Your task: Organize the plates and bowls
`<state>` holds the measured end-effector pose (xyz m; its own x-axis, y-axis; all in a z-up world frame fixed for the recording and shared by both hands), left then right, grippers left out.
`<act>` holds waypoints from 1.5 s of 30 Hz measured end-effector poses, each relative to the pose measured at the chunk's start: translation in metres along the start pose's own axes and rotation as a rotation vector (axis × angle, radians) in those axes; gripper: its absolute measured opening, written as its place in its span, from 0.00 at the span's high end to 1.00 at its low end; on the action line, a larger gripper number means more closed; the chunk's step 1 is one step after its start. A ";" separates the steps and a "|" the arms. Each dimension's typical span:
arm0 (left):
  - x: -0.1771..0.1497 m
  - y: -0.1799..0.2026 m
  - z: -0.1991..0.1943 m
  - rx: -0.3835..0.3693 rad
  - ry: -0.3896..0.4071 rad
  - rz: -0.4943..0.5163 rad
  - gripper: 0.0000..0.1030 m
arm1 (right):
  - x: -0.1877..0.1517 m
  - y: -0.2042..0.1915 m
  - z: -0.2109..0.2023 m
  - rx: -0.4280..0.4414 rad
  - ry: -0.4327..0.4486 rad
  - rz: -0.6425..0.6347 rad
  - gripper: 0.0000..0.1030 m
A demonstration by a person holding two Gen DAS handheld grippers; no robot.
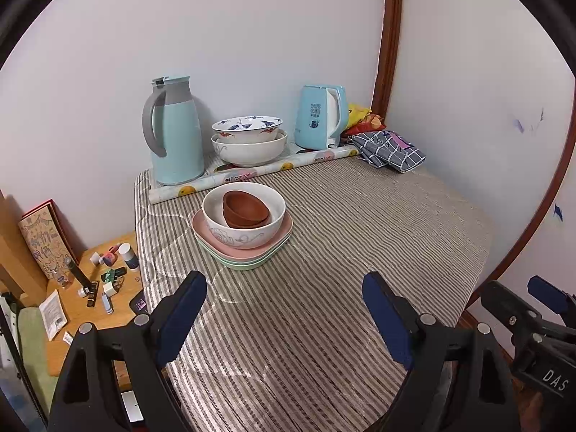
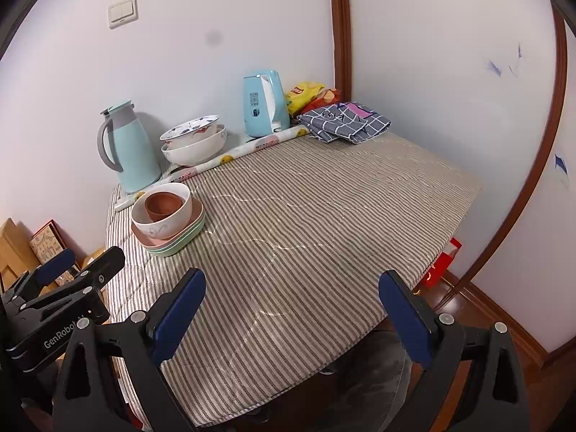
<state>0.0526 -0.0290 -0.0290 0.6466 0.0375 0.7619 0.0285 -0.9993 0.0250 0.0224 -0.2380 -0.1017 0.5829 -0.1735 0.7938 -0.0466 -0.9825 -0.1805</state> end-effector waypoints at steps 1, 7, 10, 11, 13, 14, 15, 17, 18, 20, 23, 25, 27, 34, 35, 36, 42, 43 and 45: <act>0.000 0.000 0.000 0.000 0.000 -0.001 0.14 | 0.000 0.001 0.000 0.000 0.000 0.002 0.07; -0.002 0.001 -0.001 -0.004 -0.002 -0.002 0.14 | -0.001 0.001 -0.003 -0.003 0.003 -0.003 0.07; -0.003 0.002 -0.002 -0.004 -0.004 -0.001 0.14 | -0.002 0.001 -0.004 -0.004 0.002 -0.005 0.07; -0.003 0.002 -0.002 -0.005 -0.004 0.000 0.14 | -0.002 0.001 -0.004 -0.004 0.003 -0.005 0.07; -0.004 0.003 -0.003 -0.005 -0.003 -0.001 0.14 | -0.003 0.001 -0.004 -0.003 0.002 -0.005 0.07; -0.003 0.003 -0.003 -0.006 -0.003 0.000 0.14 | -0.003 0.000 -0.004 -0.003 0.002 -0.006 0.07; -0.003 0.003 -0.003 -0.006 -0.003 0.000 0.14 | -0.004 0.000 -0.004 -0.005 0.002 -0.009 0.07; -0.004 0.003 -0.003 -0.005 -0.001 -0.002 0.14 | -0.004 0.000 -0.005 -0.006 0.005 -0.008 0.07; -0.004 0.004 -0.004 -0.007 0.000 -0.002 0.14 | -0.004 0.000 -0.005 -0.006 0.005 -0.007 0.07; -0.004 0.004 -0.005 -0.012 0.000 -0.007 0.14 | -0.005 0.000 -0.006 -0.006 0.006 -0.008 0.07; -0.002 0.003 -0.006 -0.008 0.005 -0.009 0.14 | -0.005 0.000 -0.006 -0.006 0.007 -0.007 0.07; -0.002 0.003 -0.006 -0.011 0.007 -0.008 0.14 | -0.005 0.000 -0.007 -0.005 0.010 -0.008 0.07; -0.003 0.004 -0.006 -0.010 0.006 -0.006 0.14 | -0.005 0.000 -0.007 -0.006 0.010 -0.009 0.07; -0.004 0.007 -0.008 -0.015 0.004 -0.001 0.14 | -0.005 -0.001 -0.008 -0.004 0.009 -0.012 0.07; -0.004 0.008 -0.008 -0.014 0.005 0.000 0.14 | -0.005 -0.001 -0.008 -0.004 0.008 -0.012 0.07; -0.004 0.008 -0.009 -0.012 0.006 0.001 0.14 | -0.005 -0.001 -0.008 -0.004 0.008 -0.012 0.07; -0.003 0.008 -0.011 -0.016 0.009 -0.002 0.14 | -0.005 -0.001 -0.008 -0.003 0.009 -0.013 0.07; -0.003 0.008 -0.011 -0.015 0.010 -0.001 0.14 | -0.005 -0.001 -0.008 -0.003 0.010 -0.012 0.07; -0.003 0.007 -0.012 -0.016 0.011 -0.001 0.14 | -0.005 -0.001 -0.009 -0.002 0.011 -0.011 0.07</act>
<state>0.0418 -0.0366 -0.0236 0.6382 0.0383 0.7689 0.0166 -0.9992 0.0360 0.0119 -0.2369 -0.1002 0.5745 -0.1630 0.8021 -0.0415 -0.9845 -0.1703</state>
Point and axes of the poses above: each gripper's, at about its wrist camera, not at the fingertips, and z roughly the way its jaws point, y to its right, x to its top, the point moved 3 cm from there along z, roughly the way its jaws point, and after that the axes turned 3 degrees about z, right-handed, at the moved point
